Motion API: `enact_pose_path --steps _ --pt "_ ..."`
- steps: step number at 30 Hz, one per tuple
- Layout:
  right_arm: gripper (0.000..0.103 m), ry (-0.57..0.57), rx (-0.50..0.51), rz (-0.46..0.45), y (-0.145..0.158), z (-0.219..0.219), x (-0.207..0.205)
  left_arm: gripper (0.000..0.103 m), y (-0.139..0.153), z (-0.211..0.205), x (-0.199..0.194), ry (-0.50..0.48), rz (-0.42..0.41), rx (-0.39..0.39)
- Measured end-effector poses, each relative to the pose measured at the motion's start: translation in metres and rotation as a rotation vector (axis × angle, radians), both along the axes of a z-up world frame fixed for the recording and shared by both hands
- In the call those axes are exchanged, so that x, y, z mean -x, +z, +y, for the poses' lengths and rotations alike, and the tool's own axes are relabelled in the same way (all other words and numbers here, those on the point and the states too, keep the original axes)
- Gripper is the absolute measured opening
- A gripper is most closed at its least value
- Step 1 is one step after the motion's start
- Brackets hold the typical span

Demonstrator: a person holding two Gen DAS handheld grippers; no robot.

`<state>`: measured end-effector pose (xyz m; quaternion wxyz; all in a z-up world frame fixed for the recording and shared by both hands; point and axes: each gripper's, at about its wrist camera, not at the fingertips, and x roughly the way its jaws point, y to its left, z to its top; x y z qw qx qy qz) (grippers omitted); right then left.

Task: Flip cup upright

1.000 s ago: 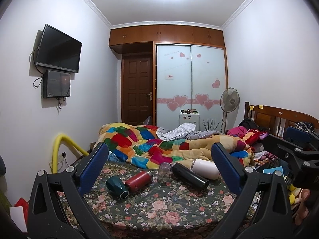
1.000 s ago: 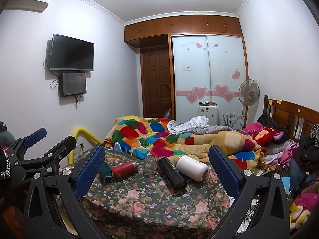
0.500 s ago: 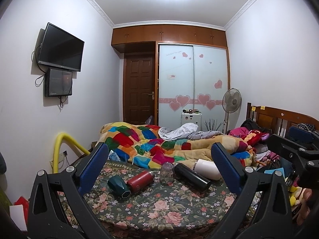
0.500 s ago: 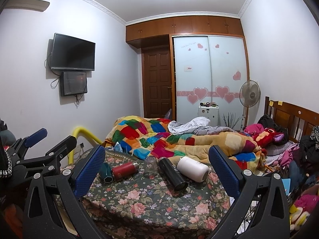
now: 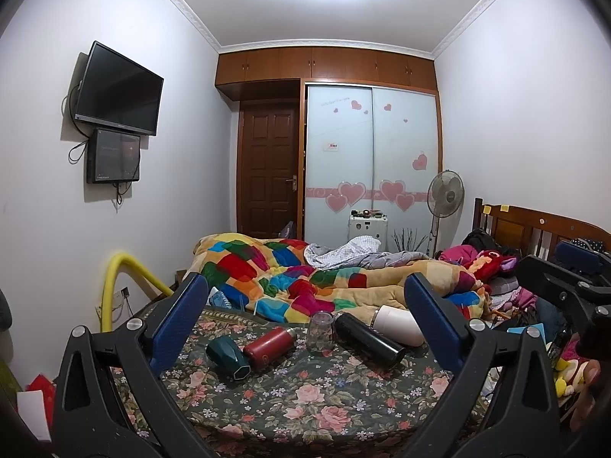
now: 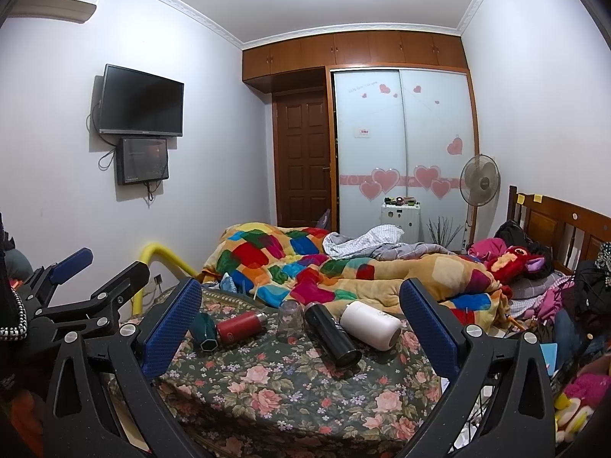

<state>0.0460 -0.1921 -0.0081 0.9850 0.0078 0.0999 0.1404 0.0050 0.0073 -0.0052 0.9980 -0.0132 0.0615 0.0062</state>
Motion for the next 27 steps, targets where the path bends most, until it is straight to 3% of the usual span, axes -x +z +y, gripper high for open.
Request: enact_pose_path --steps 16,27 --pt "0.103 0.000 0.002 -0.002 0.004 0.006 -0.001 0.103 0.003 0.000 -0.001 0.007 -0.005 0.007" --pt "0.103 -0.004 0.008 0.034 -0.006 0.004 -0.014 0.103 -0.007 0.008 -0.023 0.016 0.034 0.017"
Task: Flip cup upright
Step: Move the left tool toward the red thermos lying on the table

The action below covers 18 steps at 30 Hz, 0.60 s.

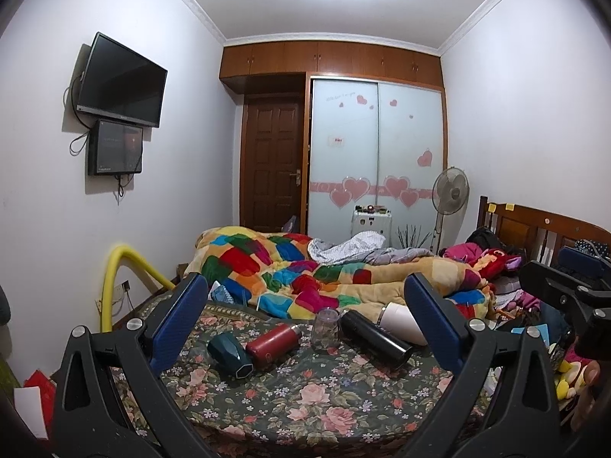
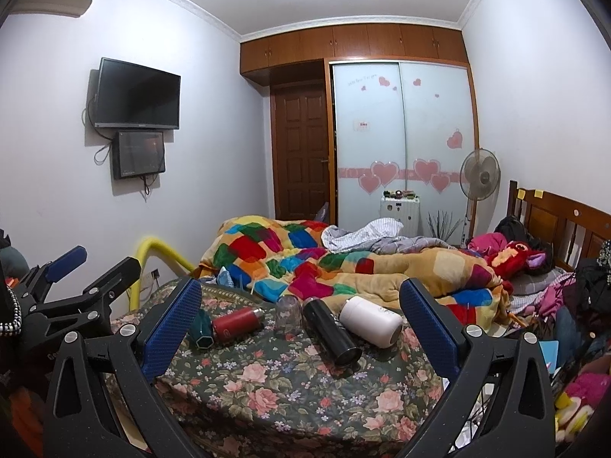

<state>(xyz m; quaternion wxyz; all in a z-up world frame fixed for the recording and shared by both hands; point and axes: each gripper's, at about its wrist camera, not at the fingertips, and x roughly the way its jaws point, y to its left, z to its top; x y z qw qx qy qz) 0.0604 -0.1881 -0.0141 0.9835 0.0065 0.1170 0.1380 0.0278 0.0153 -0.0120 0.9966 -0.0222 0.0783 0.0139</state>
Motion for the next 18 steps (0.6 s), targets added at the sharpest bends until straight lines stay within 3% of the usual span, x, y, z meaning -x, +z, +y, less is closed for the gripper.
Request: enact_pose_path --steps 9,18 --pt "0.103 -0.009 0.022 0.105 -0.023 0.002 -0.043 0.103 -0.034 0.012 -0.062 0.002 0.120 0.002" --pt "0.103 -0.037 0.046 0.263 -0.057 -0.003 -0.099 0.103 -0.111 0.022 -0.186 -0.048 0.449 -0.073"
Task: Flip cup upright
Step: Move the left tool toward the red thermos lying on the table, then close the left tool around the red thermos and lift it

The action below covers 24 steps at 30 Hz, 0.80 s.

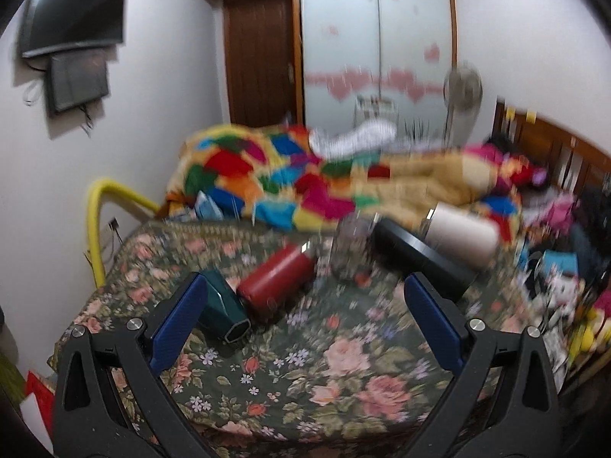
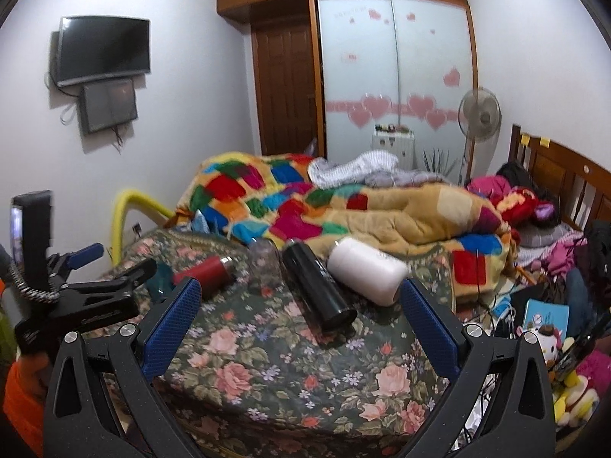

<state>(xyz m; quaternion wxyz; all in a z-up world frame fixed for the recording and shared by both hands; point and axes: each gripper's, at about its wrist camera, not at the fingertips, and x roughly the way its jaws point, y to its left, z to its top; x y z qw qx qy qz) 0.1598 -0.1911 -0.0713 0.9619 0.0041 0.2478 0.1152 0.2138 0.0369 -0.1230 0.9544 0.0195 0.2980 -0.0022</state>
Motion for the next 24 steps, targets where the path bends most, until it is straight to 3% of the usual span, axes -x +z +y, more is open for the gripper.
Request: enact_pose_path --steps 9,12,17,24 --pt "0.103 -0.037 0.005 0.113 -0.029 -0.009 -0.044 0.103 -0.070 0.017 -0.116 -0.139 0.312 -0.050" --pt "0.103 -0.042 0.008 0.133 -0.035 -0.009 -0.052 0.098 -0.090 0.027 -0.151 -0.168 0.405 -0.084" --pt "0.103 -0.043 0.009 0.152 -0.041 -0.006 -0.064 0.097 -0.121 0.037 -0.183 -0.215 0.550 -0.143" --pt "0.103 -0.035 0.013 0.164 -0.045 -0.003 -0.072 0.085 -0.143 0.037 -0.203 -0.244 0.639 -0.142"
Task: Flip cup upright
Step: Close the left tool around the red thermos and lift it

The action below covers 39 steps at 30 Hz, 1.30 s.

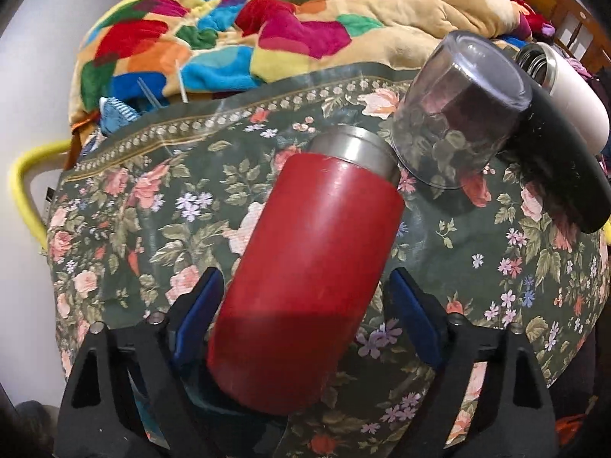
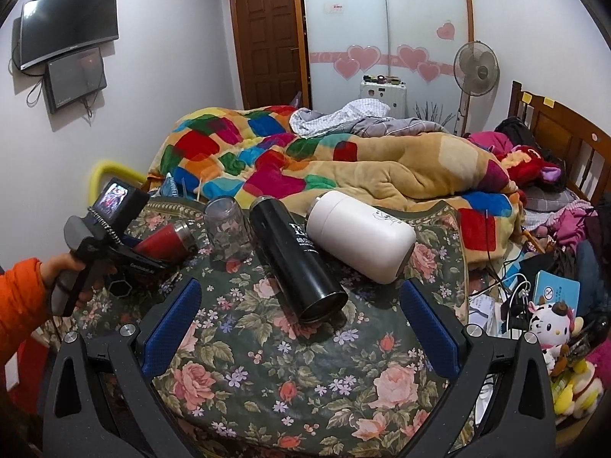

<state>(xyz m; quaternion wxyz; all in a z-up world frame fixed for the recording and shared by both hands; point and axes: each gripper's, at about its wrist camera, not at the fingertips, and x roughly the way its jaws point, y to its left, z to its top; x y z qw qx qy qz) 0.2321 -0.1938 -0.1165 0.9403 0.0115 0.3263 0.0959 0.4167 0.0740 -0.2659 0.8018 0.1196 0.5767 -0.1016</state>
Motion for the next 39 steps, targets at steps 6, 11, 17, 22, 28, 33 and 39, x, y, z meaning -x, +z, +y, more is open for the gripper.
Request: enact_pose_path --steps 6,11,17,22,28,33,39 --pt "0.103 0.005 -0.003 0.002 -0.001 0.003 -0.001 0.075 -0.002 0.000 -0.009 0.014 0.012 -0.004" --pt "0.103 0.005 -0.007 -0.003 0.000 0.004 0.002 0.070 0.000 -0.003 -0.006 0.029 -0.011 0.000" --pt "0.103 0.004 -0.006 -0.012 0.003 0.003 0.007 0.065 0.016 -0.019 0.007 0.021 -0.044 0.033" --pt "0.103 0.003 -0.005 -0.039 0.010 0.002 0.017 0.062 0.041 -0.035 0.024 0.012 -0.073 0.064" --pt "0.103 0.001 -0.015 -0.077 0.022 0.000 0.032 0.062 0.080 -0.054 0.056 -0.034 -0.138 0.101" --pt "0.103 0.003 -0.022 -0.107 0.029 -0.003 0.046 0.062 0.100 -0.071 0.086 -0.068 -0.170 0.124" --pt "0.103 0.006 -0.022 -0.131 0.035 -0.006 0.063 0.062 0.110 -0.102 0.126 -0.142 -0.194 0.153"
